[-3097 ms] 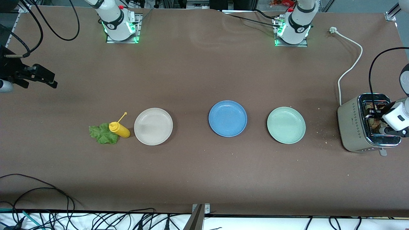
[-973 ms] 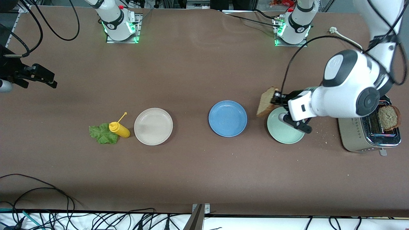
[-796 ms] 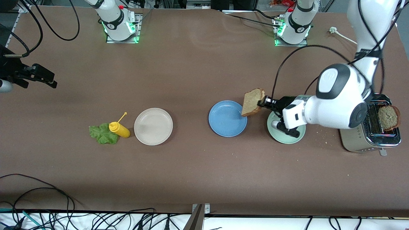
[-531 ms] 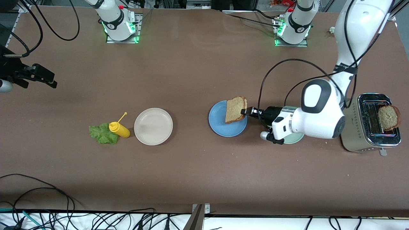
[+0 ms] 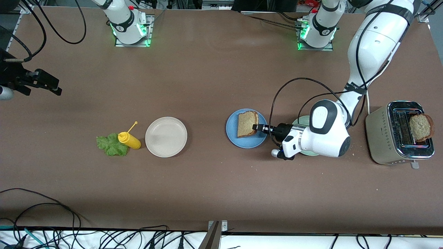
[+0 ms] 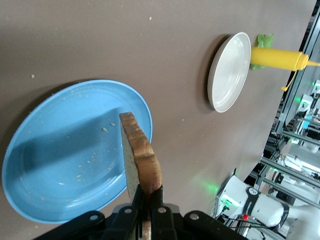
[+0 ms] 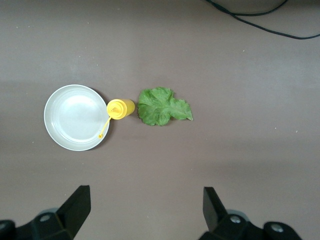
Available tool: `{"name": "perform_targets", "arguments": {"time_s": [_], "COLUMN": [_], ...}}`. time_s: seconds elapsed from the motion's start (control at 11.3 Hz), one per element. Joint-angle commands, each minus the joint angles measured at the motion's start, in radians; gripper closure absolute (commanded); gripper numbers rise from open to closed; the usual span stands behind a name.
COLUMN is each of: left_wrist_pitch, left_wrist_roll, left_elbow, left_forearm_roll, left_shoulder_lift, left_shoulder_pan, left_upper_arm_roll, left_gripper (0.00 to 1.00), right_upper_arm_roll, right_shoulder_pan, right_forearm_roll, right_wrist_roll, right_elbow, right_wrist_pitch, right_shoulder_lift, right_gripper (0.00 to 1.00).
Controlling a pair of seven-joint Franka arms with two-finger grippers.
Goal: Make sandwich in blue plate with both arms
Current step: 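Lower the bread onto the blue plate and open the left gripper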
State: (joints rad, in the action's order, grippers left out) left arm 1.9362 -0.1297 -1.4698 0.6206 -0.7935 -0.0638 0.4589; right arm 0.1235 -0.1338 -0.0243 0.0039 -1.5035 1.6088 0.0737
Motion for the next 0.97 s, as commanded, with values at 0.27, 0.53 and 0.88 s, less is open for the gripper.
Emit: {"name": "perform_targets", "arguments": {"time_s": [0.27,0.53,0.88], "left_wrist_pitch": [0.066,0.053,0.021], "left_wrist_roll": [-0.252,-0.335,-0.363], "left_elbow": [-0.021,-0.024,-0.021], "left_forearm_roll": [0.028,0.022,-0.186], "left_shoulder_lift": [-0.067,-0.062,-0.009], "left_shoulder_pan": [-0.016,-0.036,-0.088], "left_upper_arm_roll": [-0.022,-0.065,-0.062], "left_gripper": [0.72,0.00,0.00], "right_upper_arm_roll": [0.002,0.002,0.002], "right_shoulder_pan": [0.002,0.002,0.002], "right_forearm_roll": [-0.016,-0.016,-0.016], "right_wrist_roll": [-0.005,-0.005,-0.005], "right_elbow": [0.019,0.019,0.019], "right_wrist_pitch": [-0.020,-0.020,-0.020], "right_shoulder_lift": [0.001,0.003,0.001], "right_gripper": [0.00,0.00,0.00]}}
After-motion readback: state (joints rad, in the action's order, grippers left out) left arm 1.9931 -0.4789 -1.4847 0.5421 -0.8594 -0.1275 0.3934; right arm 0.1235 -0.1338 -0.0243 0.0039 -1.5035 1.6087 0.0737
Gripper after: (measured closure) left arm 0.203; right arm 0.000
